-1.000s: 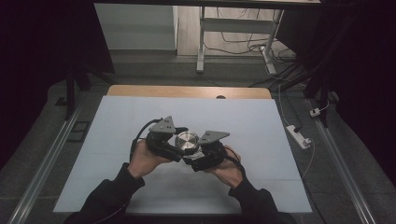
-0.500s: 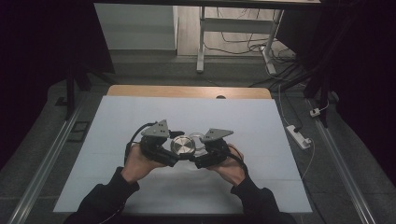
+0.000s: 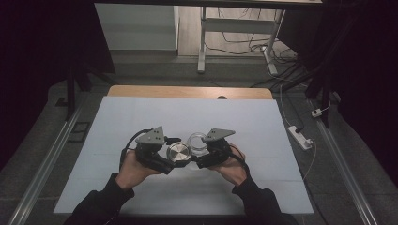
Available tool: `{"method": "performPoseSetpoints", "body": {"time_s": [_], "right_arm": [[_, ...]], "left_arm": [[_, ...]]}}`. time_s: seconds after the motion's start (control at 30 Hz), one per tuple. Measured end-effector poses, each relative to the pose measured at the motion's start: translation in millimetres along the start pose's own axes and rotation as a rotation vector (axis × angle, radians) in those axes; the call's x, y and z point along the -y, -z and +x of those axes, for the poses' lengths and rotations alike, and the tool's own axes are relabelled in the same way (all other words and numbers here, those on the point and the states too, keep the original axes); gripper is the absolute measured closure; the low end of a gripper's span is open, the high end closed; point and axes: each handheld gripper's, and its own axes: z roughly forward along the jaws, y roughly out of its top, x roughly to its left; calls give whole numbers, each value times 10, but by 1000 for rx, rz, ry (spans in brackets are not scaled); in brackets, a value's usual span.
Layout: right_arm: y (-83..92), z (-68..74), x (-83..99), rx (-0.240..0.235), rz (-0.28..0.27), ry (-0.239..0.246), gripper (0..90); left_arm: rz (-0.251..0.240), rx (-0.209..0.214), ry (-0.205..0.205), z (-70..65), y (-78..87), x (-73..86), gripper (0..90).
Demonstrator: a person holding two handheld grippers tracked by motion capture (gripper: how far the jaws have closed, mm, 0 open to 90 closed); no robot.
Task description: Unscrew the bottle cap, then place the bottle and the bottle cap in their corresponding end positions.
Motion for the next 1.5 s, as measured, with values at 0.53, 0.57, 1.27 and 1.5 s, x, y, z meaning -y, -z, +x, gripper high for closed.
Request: {"method": "performPoseSetpoints", "body": {"time_s": [0.53,0.57,1.27,1.5], "right_arm": [[-42,-60,-45,11,-9,-9,148],[-48,-79,-53,15,-11,-12,148],[-240,-288,-153,60,-22,-30,148],[-324,-365,-163,78,-17,-37,148]], "left_arm": [[16,33,-4,-150,-47,207,201],[18,36,-8,-159,-53,211,201],[37,27,-49,-247,-295,309,201],[52,20,-45,-220,-432,378,201]]}}
